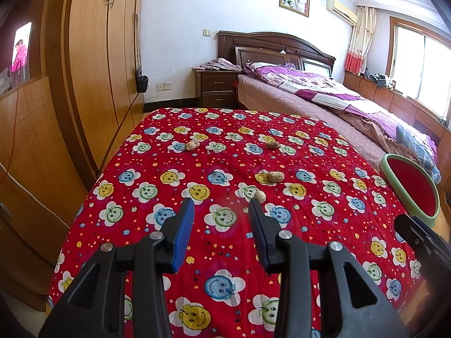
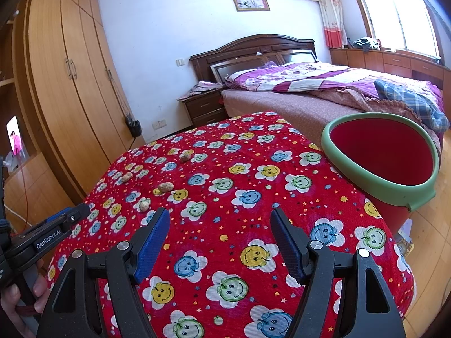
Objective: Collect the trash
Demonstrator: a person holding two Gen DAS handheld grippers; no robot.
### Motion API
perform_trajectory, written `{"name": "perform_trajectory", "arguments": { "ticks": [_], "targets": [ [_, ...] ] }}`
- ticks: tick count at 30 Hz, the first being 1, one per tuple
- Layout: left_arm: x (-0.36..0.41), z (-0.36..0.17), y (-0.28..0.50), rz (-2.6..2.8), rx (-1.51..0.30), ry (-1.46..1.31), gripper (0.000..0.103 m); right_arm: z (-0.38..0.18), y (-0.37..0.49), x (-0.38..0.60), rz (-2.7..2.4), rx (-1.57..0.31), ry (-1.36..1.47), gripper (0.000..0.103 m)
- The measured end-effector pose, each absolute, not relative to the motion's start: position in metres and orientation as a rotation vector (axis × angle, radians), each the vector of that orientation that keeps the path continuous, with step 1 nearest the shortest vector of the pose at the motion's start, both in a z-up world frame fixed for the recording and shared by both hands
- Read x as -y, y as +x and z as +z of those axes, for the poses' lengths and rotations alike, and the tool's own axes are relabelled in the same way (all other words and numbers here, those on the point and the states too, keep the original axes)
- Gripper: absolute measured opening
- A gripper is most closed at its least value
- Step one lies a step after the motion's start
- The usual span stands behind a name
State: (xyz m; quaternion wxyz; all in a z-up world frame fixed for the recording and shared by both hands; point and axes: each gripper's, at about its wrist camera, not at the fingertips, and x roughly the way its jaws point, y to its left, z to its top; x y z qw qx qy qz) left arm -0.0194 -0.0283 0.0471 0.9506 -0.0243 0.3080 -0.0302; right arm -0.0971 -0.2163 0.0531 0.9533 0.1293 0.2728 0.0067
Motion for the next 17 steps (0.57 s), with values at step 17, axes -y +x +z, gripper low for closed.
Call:
{"name": "perform_trajectory", "arguments": {
  "ticks": [17],
  "targets": [
    [0.0283,0.0478,-0.0205,-0.061,-0.625,-0.048,0.04,0.0535,-0.0974,0.2152,0.011,-0.552,0.265,0.075]
  ]
}}
